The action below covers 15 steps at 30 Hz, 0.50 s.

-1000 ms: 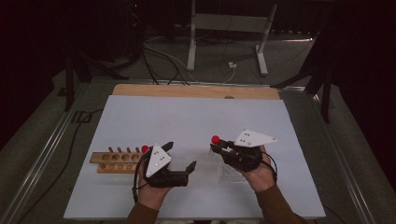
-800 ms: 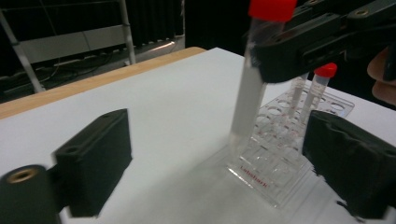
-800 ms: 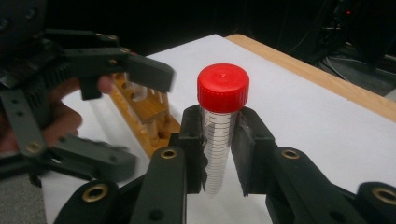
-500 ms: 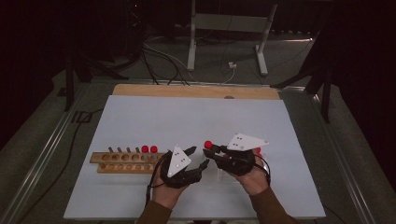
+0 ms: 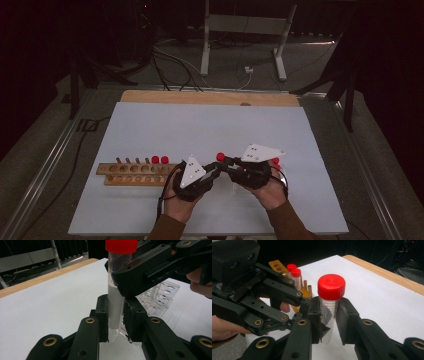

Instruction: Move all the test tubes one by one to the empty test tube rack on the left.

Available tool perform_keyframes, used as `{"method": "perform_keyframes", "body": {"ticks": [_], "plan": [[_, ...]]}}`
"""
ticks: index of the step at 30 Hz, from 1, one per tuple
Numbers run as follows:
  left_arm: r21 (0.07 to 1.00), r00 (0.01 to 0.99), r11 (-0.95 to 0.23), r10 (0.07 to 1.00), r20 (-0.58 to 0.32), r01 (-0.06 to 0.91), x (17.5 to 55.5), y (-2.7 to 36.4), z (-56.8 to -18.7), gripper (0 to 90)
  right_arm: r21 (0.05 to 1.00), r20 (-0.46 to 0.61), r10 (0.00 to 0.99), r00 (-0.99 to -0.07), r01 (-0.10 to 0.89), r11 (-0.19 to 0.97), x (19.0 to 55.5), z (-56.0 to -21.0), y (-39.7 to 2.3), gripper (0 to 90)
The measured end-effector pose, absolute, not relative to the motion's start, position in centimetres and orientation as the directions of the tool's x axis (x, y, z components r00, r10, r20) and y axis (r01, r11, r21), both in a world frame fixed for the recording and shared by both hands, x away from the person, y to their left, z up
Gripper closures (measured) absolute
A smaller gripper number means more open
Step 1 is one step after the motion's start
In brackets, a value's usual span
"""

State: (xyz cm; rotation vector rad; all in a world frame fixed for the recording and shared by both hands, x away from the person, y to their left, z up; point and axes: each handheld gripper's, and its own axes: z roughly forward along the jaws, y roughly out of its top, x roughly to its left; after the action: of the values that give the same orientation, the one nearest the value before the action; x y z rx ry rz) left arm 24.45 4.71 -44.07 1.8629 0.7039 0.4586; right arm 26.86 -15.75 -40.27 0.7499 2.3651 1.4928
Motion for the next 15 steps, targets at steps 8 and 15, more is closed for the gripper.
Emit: {"method": "perform_keyframes", "body": {"ticks": [8, 15], "plan": [[0.913, 0.732, -0.285, 0.681, -0.020, 0.291, 25.1, 5.4, -44.8, 76.2, 0.903, 0.076, 0.553, -0.830, 0.292, 0.314, 27.0, -39.9, -17.0, 52.6], [0.914, 0.717, -0.268, 0.697, -0.035, 0.304, 25.0, 6.6, -44.8, 76.3, 0.906, 0.077, 0.601, -0.795, 0.307, 0.290, 27.3, -39.6, -18.9, 33.8]]}}
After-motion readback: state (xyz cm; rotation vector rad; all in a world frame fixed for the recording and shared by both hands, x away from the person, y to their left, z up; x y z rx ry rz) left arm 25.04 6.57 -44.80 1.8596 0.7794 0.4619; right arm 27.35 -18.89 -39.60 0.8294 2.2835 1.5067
